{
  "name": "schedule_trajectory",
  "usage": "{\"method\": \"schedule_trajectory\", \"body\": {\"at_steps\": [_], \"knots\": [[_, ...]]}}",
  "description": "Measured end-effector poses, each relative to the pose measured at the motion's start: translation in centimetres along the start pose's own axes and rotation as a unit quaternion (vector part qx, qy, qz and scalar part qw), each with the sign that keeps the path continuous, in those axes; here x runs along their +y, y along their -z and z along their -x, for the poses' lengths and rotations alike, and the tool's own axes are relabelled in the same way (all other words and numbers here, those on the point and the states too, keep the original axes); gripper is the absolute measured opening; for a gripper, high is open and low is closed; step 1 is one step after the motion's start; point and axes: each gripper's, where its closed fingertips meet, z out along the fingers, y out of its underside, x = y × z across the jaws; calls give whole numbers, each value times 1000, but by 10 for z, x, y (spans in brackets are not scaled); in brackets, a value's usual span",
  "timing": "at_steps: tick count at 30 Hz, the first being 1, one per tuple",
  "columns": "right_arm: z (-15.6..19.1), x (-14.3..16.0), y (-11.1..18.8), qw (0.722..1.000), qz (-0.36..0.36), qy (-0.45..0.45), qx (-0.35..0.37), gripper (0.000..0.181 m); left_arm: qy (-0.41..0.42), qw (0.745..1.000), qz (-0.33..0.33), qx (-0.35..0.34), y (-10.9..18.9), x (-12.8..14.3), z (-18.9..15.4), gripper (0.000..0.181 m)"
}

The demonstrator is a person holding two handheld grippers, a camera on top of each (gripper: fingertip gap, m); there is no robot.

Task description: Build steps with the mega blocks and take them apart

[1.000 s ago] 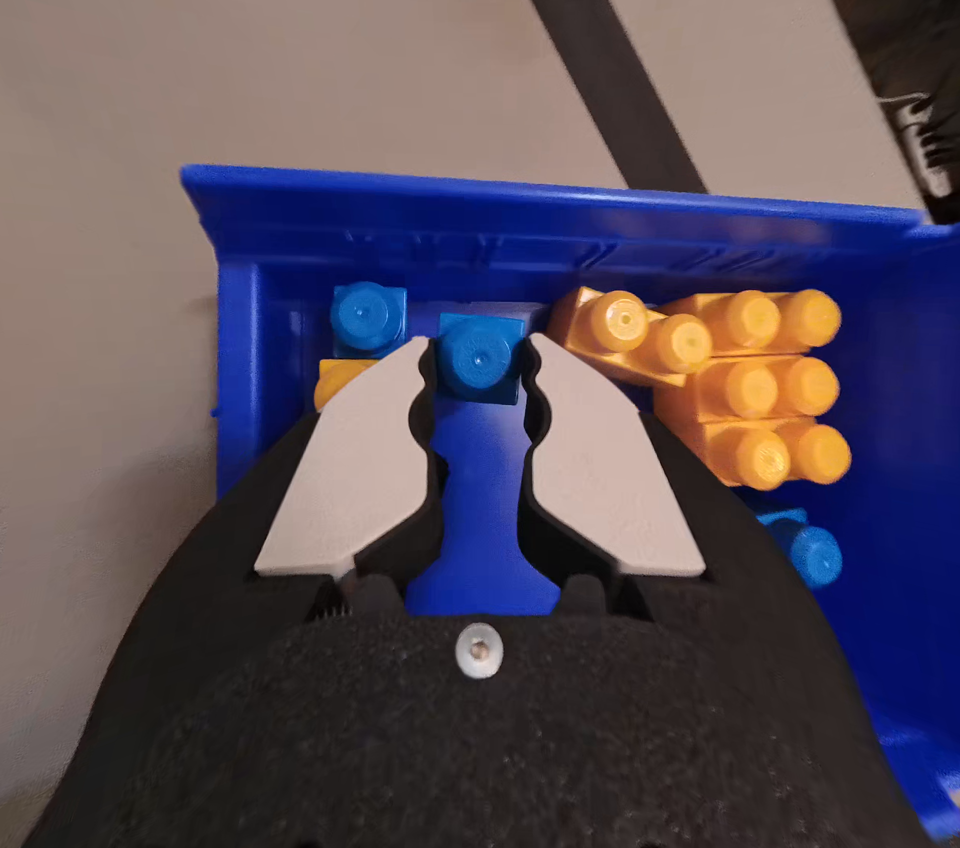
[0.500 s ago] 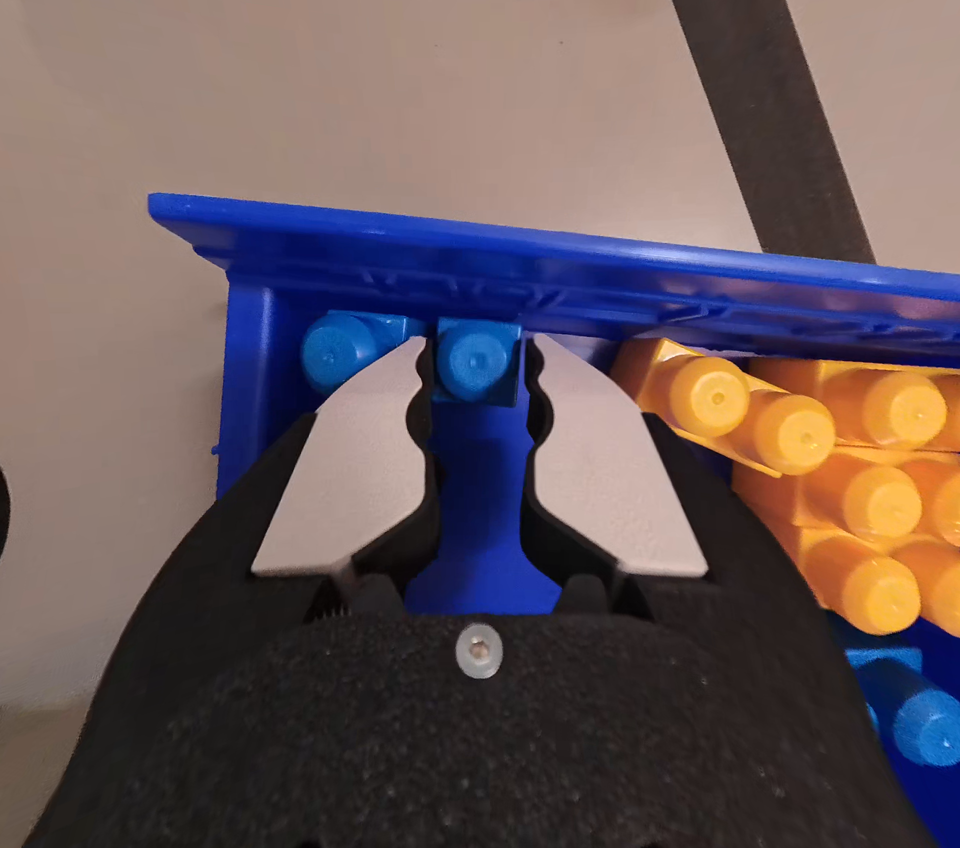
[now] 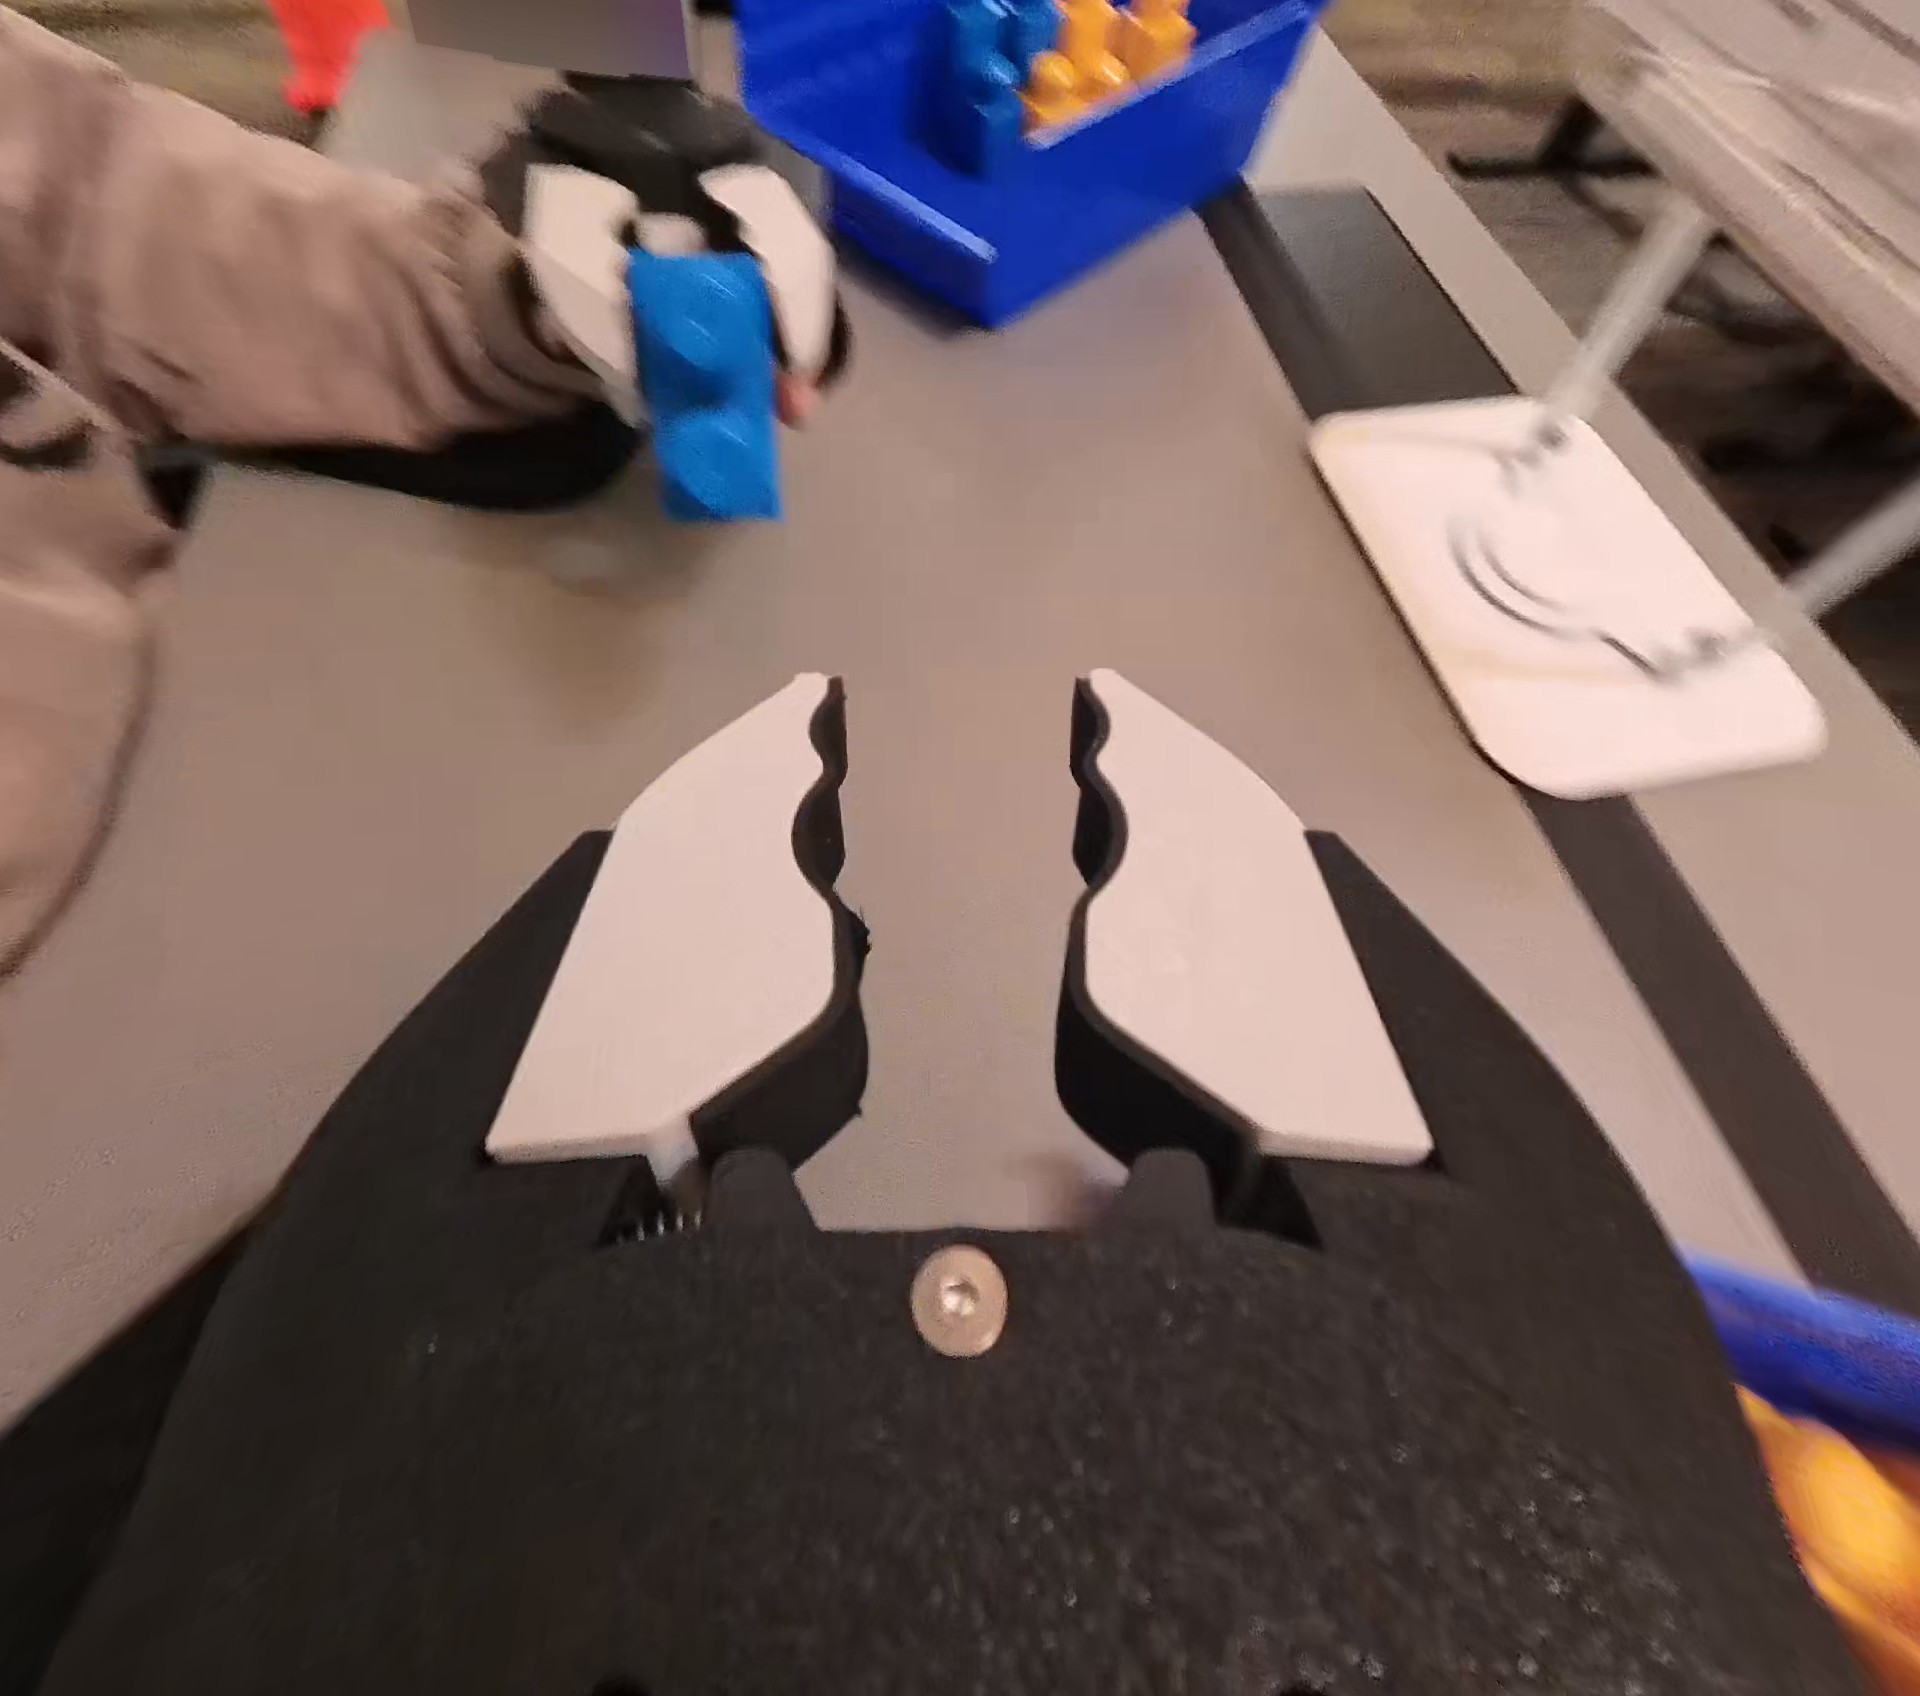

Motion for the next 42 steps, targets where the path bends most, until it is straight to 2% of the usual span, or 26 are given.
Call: {"method": "schedule_trajectory", "body": {"at_steps": [5,12,15,33,38,42], "knots": [[57,-22,-47,998,-39,16,-49,40,-10,1000,5,11,-9,5,-11,39],[78,-32,-76,997,-25,24,-76,35,-17,999,12,29,-13,6,-22,39],[80,-35,-76,997,-27,29,-74,28,-19,999,12,33,-13,5,-24,39],[84,-17,-66,995,41,51,-77,28,-48,996,67,26,-25,26,-30,38],[81,-9,-62,995,57,42,-74,28,-59,995,78,16,-25,30,-27,37],[78,-4,-62,996,59,20,-68,28,-99,991,84,-12,-25,30,-22,37]]}}
